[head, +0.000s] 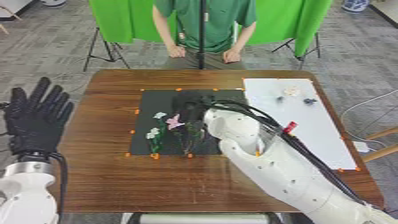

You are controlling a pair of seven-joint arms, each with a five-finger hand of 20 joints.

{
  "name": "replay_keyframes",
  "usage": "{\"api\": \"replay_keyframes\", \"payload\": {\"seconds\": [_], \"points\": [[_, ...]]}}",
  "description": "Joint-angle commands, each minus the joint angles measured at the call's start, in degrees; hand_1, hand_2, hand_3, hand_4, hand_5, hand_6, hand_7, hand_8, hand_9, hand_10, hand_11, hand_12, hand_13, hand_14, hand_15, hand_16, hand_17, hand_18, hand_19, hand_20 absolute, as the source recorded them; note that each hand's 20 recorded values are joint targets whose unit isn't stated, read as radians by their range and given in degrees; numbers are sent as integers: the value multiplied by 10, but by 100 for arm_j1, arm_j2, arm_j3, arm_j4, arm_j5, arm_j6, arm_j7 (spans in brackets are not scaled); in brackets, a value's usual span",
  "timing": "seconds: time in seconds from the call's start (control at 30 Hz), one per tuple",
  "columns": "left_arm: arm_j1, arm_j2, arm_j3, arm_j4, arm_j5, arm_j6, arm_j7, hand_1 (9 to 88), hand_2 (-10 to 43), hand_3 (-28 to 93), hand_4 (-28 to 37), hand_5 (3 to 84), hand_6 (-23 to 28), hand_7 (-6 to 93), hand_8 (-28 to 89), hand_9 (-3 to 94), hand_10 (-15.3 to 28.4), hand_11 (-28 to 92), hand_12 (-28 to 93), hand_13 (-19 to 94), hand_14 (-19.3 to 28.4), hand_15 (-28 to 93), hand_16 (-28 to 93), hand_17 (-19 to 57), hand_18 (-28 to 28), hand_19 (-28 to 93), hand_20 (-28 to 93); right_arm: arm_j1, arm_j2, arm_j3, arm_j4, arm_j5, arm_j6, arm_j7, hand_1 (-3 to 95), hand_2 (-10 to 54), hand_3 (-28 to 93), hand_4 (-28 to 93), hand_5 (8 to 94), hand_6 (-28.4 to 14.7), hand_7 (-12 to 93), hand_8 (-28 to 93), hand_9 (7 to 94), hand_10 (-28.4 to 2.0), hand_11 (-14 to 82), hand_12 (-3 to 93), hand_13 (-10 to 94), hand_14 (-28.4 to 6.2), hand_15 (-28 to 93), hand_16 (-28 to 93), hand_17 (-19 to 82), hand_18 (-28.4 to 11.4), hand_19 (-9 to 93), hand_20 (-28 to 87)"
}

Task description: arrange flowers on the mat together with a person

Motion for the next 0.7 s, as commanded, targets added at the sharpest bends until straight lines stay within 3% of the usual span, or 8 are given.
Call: {"api": "replay_keyframes", "payload": {"seconds": [0.03,0.2,0.3,0.37,0.47,0.5,0.7], "points": [[99,-86,2,91,104,-322,-226,252,140,631,-283,383,83,97,-86,339,170,199,100,230,145,246,-43,-49,115,240,90,-546,401,872,-909,540,673,335,404,-95,748,-282,488,1,224,-137,513,-134,124,187,529,-94,391,227,327,-167,682,383],[175,-135,-99,76,139,-304,-248,254,143,636,-283,422,93,122,-86,422,200,334,178,306,181,477,-36,-41,148,338,124,-1259,776,1584,-1540,1019,1025,543,366,-95,739,-261,471,-13,198,-123,490,-150,110,189,496,-113,385,214,294,-171,592,287],[275,-161,-195,48,60,-291,-195,252,143,640,-283,430,95,132,-86,428,203,355,183,309,182,496,-37,-41,150,342,125,-1800,1007,2044,-1907,1295,1284,710,349,-81,733,-247,468,-17,190,-116,487,-155,108,189,488,-119,381,211,286,-170,575,253],[348,-175,-221,39,-166,-332,-73,254,143,638,-283,431,94,134,-89,422,201,352,178,308,182,490,-44,-42,150,341,124,-2216,1178,2297,-2125,1545,1576,848,343,-67,731,-241,468,-18,188,-116,487,-158,107,188,485,-121,379,208,280,-171,565,240],[439,-227,-225,64,-541,-527,-34,255,144,637,-283,431,94,134,-90,421,201,344,173,309,182,481,-49,-35,149,345,126,-2836,1469,2707,-2420,1658,1775,835,341,-52,731,-237,474,-23,185,-115,490,-163,109,188,480,-127,379,204,277,-171,561,231],[490,-246,-235,49,-615,-541,4,256,144,637,-283,431,94,134,-90,421,201,343,172,309,182,480,-50,-33,148,344,125,-3006,1524,2835,-2490,1713,1856,879,341,-50,731,-235,476,-24,184,-114,491,-163,110,187,478,-128,379,203,276,-172,560,227],[550,-314,-297,0,-568,-511,78,253,143,641,-283,429,93,131,-90,420,196,313,163,312,181,447,-60,-30,144,330,117,-4033,1570,4060,-2883,2511,2079,1018,337,-44,735,-232,480,-24,187,-115,491,-163,112,184,463,-130,368,192,269,-166,533,197]]}}
